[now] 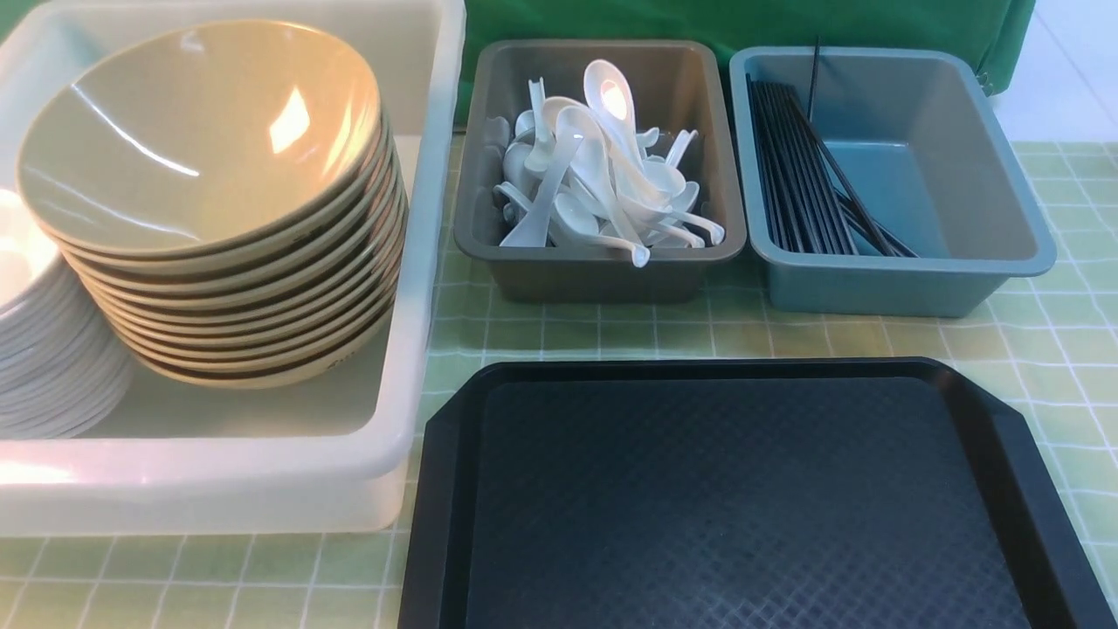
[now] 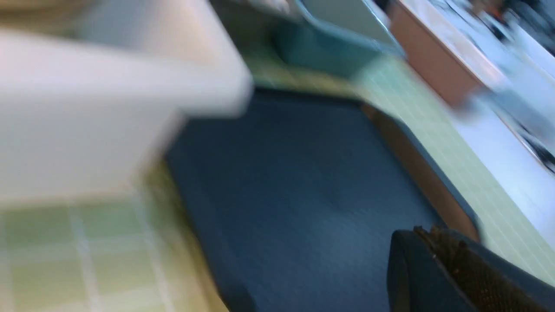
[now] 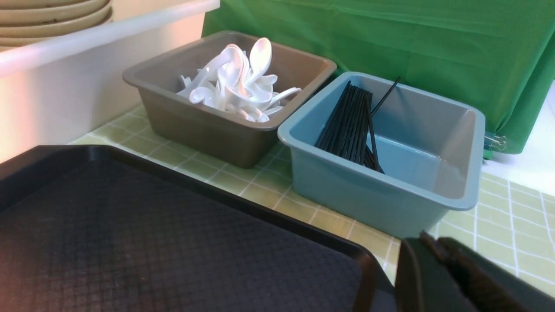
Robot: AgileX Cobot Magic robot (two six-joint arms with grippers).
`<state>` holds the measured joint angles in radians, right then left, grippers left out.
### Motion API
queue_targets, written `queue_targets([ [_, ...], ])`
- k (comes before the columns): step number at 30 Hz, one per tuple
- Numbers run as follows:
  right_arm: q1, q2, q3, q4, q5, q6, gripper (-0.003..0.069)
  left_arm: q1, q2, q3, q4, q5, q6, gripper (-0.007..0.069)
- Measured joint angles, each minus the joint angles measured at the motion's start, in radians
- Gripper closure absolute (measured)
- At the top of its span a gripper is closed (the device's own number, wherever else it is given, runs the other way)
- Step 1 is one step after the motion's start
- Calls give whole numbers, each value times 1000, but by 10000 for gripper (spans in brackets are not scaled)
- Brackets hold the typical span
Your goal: On green table put chopsticks spoon bowls plates into blue grey white boxes.
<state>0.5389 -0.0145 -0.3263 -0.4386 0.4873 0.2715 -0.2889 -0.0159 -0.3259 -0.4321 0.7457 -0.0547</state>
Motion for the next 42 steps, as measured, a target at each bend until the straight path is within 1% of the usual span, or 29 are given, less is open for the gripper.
queue_targets([
  [1,0,0,0,0,0,0,613,0,0,43,64,-140,-21,626],
  [4,0,0,0,0,0,0,612,24,0,126,242,-340,-40,626],
  [6,0,0,0,0,0,0,612,77,0,184,392,-427,-43,626],
  [7,0,0,0,0,0,0,612,77,0,189,403,-433,-43,626],
  [8,0,0,0,-1,1,0,612,124,0,233,465,-461,-43,626],
  [9,0,0,0,-1,1,0,612,136,0,238,470,-464,-43,626],
  [11,0,0,0,-1,1,0,612,195,0,320,483,-488,-43,626],
  [14,0,-1,0,-1,1,0,612,218,0,351,471,-482,-42,626],
  [18,0,-1,0,-1,0,0,611,222,0,353,477,-424,-36,626],
  [40,0,-1,3,-1,1,0,592,222,0,353,471,-425,-36,626],
  [42,-15,-1,9,-1,0,0,590,222,0,353,471,-425,-36,626],
])
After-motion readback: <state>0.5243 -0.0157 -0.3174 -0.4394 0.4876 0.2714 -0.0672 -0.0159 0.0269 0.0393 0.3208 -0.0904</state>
